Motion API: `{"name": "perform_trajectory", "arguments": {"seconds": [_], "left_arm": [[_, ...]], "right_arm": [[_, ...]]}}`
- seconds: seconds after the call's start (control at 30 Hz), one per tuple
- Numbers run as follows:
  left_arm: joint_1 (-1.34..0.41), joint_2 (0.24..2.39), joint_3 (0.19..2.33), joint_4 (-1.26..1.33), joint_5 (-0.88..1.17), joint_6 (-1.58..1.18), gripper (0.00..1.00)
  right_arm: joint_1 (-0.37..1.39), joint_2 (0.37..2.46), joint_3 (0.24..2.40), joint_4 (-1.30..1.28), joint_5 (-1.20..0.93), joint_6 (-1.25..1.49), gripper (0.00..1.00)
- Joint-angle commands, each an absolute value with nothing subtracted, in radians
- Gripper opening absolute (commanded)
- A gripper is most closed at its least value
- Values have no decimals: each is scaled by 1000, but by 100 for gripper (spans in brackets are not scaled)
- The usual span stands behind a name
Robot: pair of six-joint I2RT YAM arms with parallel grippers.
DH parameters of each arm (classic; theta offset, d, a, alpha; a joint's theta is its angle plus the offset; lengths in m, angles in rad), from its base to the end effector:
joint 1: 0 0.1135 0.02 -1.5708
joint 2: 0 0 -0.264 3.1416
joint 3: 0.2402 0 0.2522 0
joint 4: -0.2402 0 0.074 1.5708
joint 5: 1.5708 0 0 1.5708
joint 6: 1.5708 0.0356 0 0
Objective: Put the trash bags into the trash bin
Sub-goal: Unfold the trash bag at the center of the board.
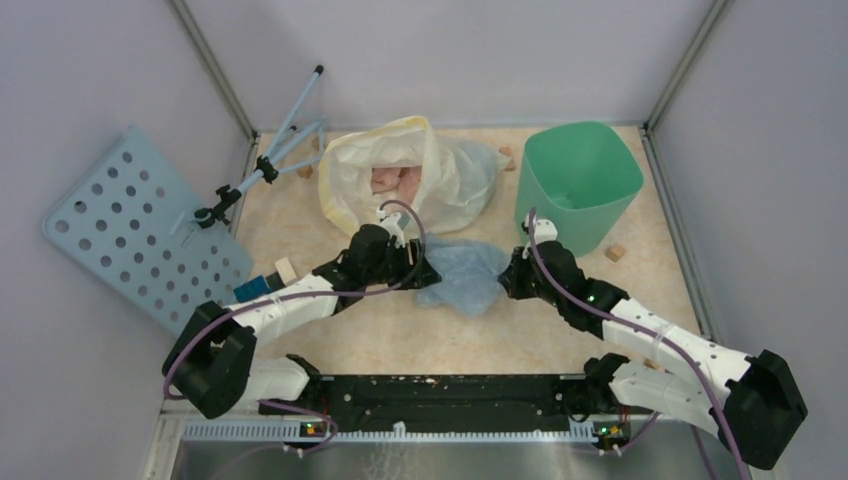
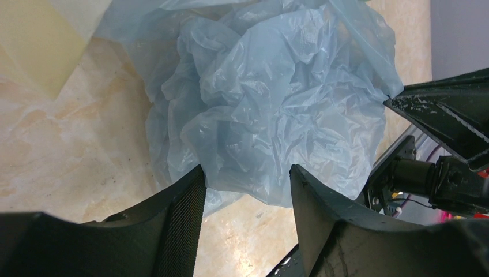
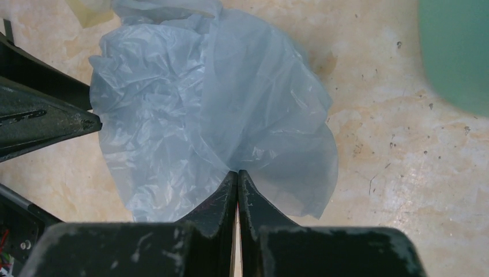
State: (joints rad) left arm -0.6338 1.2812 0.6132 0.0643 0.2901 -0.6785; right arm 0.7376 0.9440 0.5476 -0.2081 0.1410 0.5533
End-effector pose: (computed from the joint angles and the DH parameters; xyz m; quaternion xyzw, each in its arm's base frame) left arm 0.2060 -0.1640 0.2005 0.0476 0.8773 -0.3821 0.2864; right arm 0.1545 0.1336 0.2260 -0.0487 0.8826 0.2289 0.4077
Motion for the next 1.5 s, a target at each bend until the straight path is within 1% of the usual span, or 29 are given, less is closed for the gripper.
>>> {"name": "perform_trajectory", "arguments": {"seconds": [0.0, 0.13, 0.2, 0.23, 0.27, 0.3, 0.37, 0.4, 0.43, 0.5, 0.53, 0.57, 0.6, 0.63, 0.67, 0.73, 0.87, 0.93, 1.0, 1.1, 1.2, 1.3, 1.47], "left_arm": [[-622, 1290, 600, 146, 254, -693, 59], [-620, 1310, 594, 174, 246, -702, 56], [-614, 1324, 588, 207, 248, -712, 54], [-611, 1333, 588, 227, 253, -716, 49], [-605, 1339, 595, 237, 257, -715, 41], [-602, 1343, 605, 234, 255, -704, 28], [-596, 1334, 645, 173, 219, -673, 11], [-592, 1323, 671, 136, 191, -656, 5], [-589, 1309, 688, 106, 169, -637, 2], [-584, 1268, 706, 58, 137, -593, 1], [-580, 1248, 712, 38, 130, -570, 1], [-578, 1229, 718, 18, 131, -546, 1], [-578, 1203, 725, 7, 138, -522, 0], [-578, 1184, 726, -27, 152, -496, 0], [-578, 1166, 725, -38, 176, -471, 0], [-578, 1127, 712, -44, 228, -433, 0], [-577, 1063, 657, -8, 356, -425, 0], [-577, 1045, 640, -8, 386, -433, 0], [-578, 1029, 626, -8, 401, -428, 0], [-577, 999, 603, -33, 416, -417, 0], [-578, 965, 553, -47, 416, -417, 0], [-578, 931, 484, -35, 394, -421, 0], [-577, 862, 386, 8, 361, -428, 0]], "right_arm": [[744, 937, 540, -178, 110, 542, 0], [744, 924, 533, -169, 71, 535, 0], [744, 927, 530, -159, 30, 526, 0], [744, 934, 530, -155, 12, 520, 0], [744, 945, 537, -162, 6, 512, 0], [744, 958, 547, -179, 5, 502, 0], [744, 972, 570, -218, 5, 486, 0], [744, 970, 576, -232, 5, 481, 0], [744, 963, 579, -244, 3, 477, 0], [744, 940, 580, -260, 11, 467, 0], [744, 927, 579, -265, 16, 464, 3], [744, 914, 576, -270, 20, 460, 8], [744, 903, 573, -275, 23, 455, 17], [744, 893, 572, -279, 25, 452, 30], [744, 884, 571, -287, 28, 449, 38], [744, 869, 574, -294, 29, 440, 49], [744, 839, 582, -292, 23, 429, 59], [744, 832, 584, -283, 25, 426, 64], [744, 836, 588, -282, 45, 428, 67], [744, 854, 590, -279, 83, 440, 67], [744, 874, 577, -269, 112, 450, 61], [745, 893, 563, -251, 80, 459, 58], [744, 916, 534, -210, -28, 465, 59]]}}
